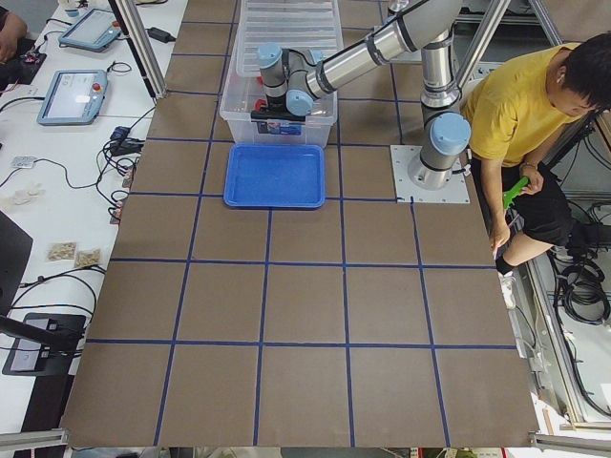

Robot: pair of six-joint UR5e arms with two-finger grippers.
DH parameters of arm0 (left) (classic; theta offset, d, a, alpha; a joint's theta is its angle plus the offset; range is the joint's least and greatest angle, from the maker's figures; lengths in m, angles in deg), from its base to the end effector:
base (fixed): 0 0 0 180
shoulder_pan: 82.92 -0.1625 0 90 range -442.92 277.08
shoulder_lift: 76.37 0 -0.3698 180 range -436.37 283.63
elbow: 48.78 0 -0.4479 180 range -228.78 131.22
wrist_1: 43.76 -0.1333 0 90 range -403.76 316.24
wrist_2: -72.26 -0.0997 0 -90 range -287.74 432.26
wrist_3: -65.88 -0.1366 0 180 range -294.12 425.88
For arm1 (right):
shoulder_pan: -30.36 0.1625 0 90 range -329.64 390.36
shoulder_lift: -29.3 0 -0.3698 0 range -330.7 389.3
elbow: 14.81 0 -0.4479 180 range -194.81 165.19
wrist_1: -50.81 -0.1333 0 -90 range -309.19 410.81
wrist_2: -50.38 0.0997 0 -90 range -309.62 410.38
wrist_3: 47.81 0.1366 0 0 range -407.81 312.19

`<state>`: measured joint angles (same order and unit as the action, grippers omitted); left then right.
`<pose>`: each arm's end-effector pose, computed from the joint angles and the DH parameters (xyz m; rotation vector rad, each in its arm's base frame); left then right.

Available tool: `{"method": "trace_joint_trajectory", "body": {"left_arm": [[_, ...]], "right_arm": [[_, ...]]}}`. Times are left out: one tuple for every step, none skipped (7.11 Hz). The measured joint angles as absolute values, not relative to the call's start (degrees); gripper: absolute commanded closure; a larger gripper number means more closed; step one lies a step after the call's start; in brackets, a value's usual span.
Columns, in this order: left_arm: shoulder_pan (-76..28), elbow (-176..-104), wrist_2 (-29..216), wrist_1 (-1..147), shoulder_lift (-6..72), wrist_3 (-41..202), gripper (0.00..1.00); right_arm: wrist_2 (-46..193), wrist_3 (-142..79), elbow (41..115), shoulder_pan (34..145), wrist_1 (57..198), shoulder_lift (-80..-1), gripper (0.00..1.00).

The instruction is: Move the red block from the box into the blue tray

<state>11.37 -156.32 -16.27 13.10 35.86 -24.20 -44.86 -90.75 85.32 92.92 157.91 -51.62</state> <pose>-0.1789 -0.5556 0.0711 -2.2302 -2.0693 -0.1025 -0.1582 -0.5668 0.2407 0.4187 -3.0569 -0.1278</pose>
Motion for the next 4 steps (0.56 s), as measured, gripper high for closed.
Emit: {"method": "trace_joint_trajectory", "body": {"left_arm": [[11.77, -156.41, -16.27, 13.1, 35.95, -23.98, 0.0], [11.97, -156.91, -16.15, 12.99, 35.98, -23.85, 0.03], [12.05, -157.86, -16.07, 12.24, 35.95, -23.82, 0.09], [12.07, -158.78, -16.08, 11.06, 35.91, -23.83, 0.49]], "right_arm": [[-44.8, -90.71, 85.35, 92.51, 157.86, -51.63, 0.0], [-44.77, -90.7, 85.37, 92.16, 157.81, -51.64, 0.0], [-44.79, -90.7, 85.36, 91.96, 157.79, -51.65, 0.0], [-44.8, -90.7, 85.34, 91.85, 157.78, -51.65, 0.0]]}}
